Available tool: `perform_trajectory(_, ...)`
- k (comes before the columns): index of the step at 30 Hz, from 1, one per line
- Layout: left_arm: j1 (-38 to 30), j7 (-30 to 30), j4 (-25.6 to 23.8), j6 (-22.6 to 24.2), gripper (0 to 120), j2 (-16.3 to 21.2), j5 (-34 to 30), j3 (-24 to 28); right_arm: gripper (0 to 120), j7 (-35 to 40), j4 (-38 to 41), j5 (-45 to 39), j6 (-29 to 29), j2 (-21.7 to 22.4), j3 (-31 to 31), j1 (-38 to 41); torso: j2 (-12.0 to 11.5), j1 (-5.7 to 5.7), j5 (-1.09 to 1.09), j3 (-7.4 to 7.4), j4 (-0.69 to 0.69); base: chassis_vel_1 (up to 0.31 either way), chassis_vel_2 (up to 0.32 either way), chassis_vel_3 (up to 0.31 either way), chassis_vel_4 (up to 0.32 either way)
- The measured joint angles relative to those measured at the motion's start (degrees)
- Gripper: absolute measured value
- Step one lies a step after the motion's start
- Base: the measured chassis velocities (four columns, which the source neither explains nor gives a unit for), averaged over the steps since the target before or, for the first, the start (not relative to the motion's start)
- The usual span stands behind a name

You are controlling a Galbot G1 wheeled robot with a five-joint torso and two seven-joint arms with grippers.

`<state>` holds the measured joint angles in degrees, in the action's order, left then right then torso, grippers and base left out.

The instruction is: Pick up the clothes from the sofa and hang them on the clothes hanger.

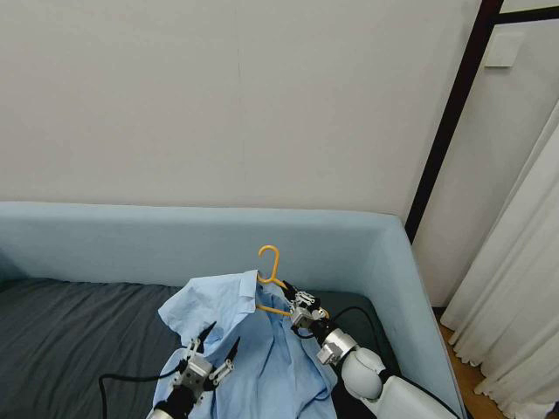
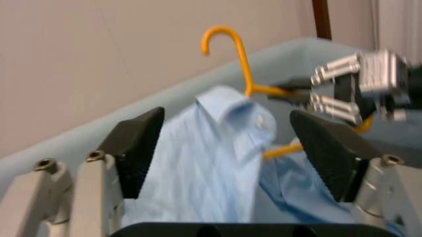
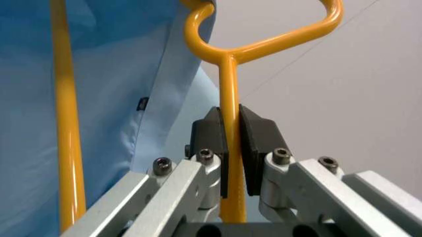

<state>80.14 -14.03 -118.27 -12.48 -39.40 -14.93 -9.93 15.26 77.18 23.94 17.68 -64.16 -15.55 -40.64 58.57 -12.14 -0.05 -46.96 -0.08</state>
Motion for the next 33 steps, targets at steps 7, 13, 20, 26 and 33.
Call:
perform_trajectory(7, -13.9, 11.8, 2.3, -2.6, 99, 11.6, -17.0, 2.3, 5, 0.0, 0.6, 0.7, 0.4, 0.4, 0.9, -1.2, 0.0, 0.00, -0.01, 0.00, -0.03, 0.000, 0.000, 0.000, 0.000)
perform_trajectory(13, -23.7, 28.6, 9.8, -7.3, 100, 19.9, -30.2, 3.5, 5, 0.0, -0.8, 2.6, 1.9, -0.9, -0.9, 0.8, 0.0, -0.01, -0.01, 0.00, 0.00, 0.000, 0.000, 0.000, 0.000)
perform_trajectory(20, -38.1, 51.7, 21.8, -2.6, 97, 21.3, -39.6, 12.1, 5, 0.6, -2.0, 4.6, 3.7, -2.8, -2.1, 2.6, 0.0, 0.00, -0.01, 0.00, 0.00, 0.000, 0.000, 0.000, 0.000)
perform_trajectory(26, -50.6, 57.9, 29.1, -0.8, 96, 18.5, -39.7, 22.5, 5, 0.6, -1.7, 4.1, 3.6, -2.0, -1.8, 2.1, 0.0, -0.01, 0.00, -0.01, 0.00, 0.000, 0.000, 0.000, 0.000)
perform_trajectory(33, -70.6, 64.2, 41.6, 0.8, 100, 10.3, -38.3, 39.6, 5, 0.5, -1.5, 4.2, 3.7, -1.3, -1.0, 1.6, 0.0, -0.01, 0.01, -0.01, -0.03, 0.000, 0.000, 0.000, 0.000)
